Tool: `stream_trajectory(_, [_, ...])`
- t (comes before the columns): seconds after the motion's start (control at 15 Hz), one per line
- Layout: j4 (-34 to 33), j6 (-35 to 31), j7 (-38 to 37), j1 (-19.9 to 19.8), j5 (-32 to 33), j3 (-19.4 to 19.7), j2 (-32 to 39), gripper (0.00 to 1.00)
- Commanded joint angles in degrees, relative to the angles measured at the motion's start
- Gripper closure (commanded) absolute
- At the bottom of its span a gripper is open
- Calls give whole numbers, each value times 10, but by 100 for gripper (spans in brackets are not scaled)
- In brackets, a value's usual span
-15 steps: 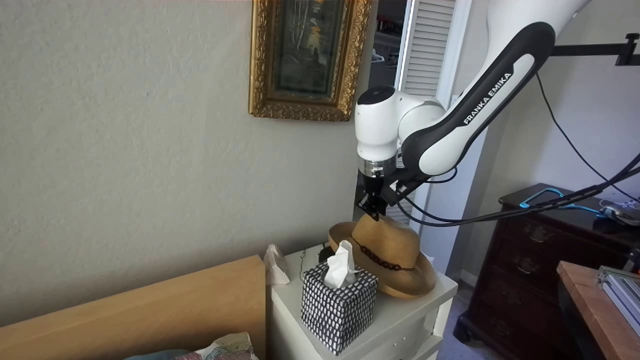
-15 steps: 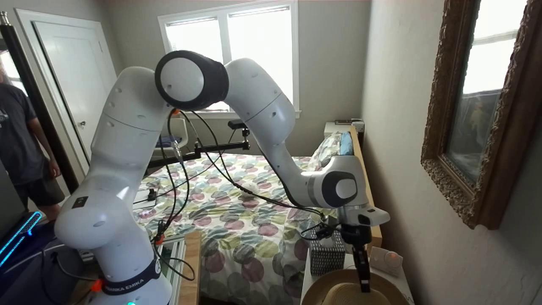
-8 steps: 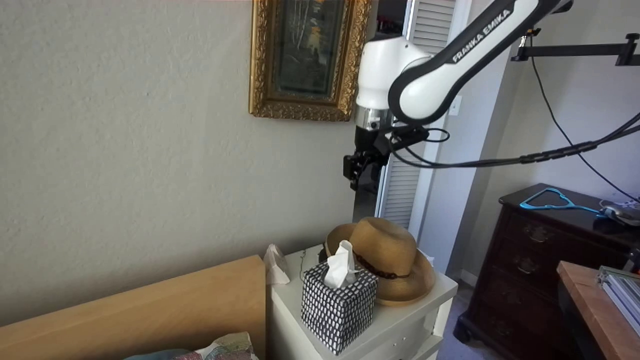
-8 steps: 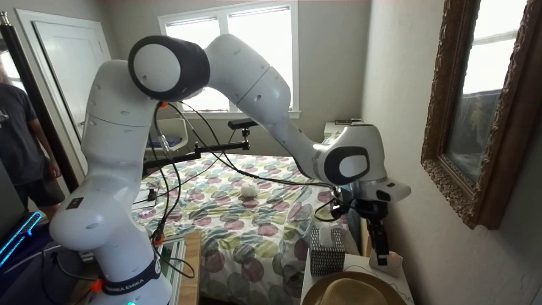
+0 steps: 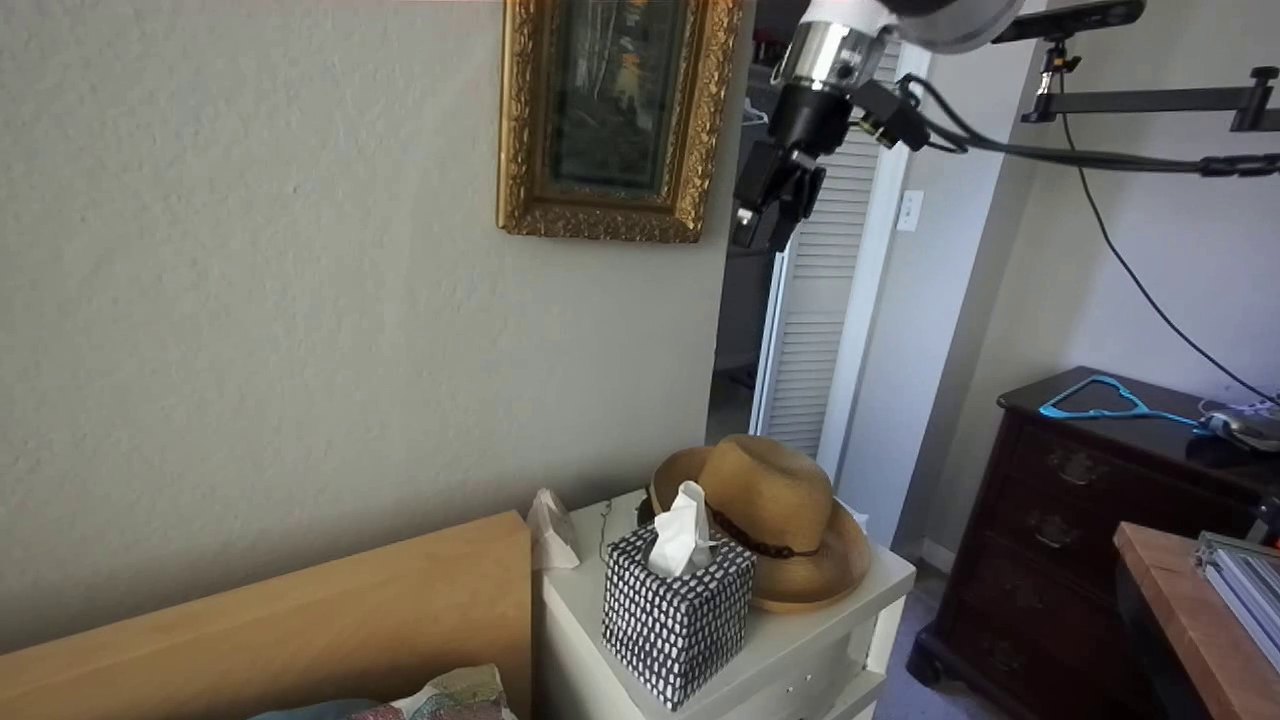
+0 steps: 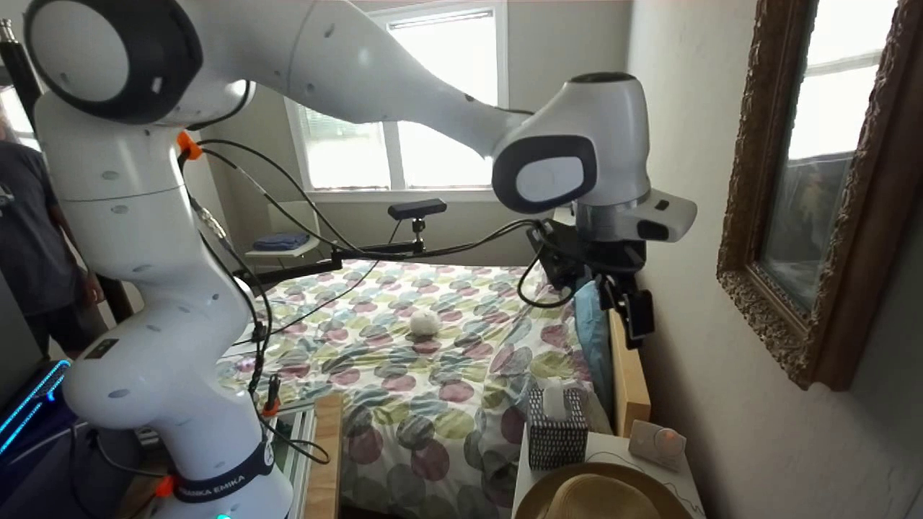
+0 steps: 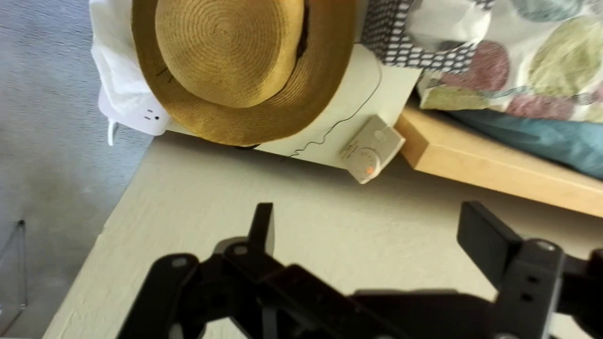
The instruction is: Place the hat on the side table
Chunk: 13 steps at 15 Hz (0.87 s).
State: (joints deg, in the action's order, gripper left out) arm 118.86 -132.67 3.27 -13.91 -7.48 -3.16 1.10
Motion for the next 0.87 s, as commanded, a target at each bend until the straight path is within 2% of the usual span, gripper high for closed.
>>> stream_trajectory(0.0, [33,141,125,25,-80,51,-105,0])
stream_trajectory(0.2, [29,268,126,34,-39,91,-154,0])
stream_trajectory(0.33, [28,325,113,35,-20,105,-173,0])
stream_trajectory(0.53, [33,364,63,33,30,103,-188,0])
stream_trajectory(0.73, [37,362,5,36,76,94,-192,0])
stream_trajectory(0.8, [18,367,41,42,52,110,-173,0])
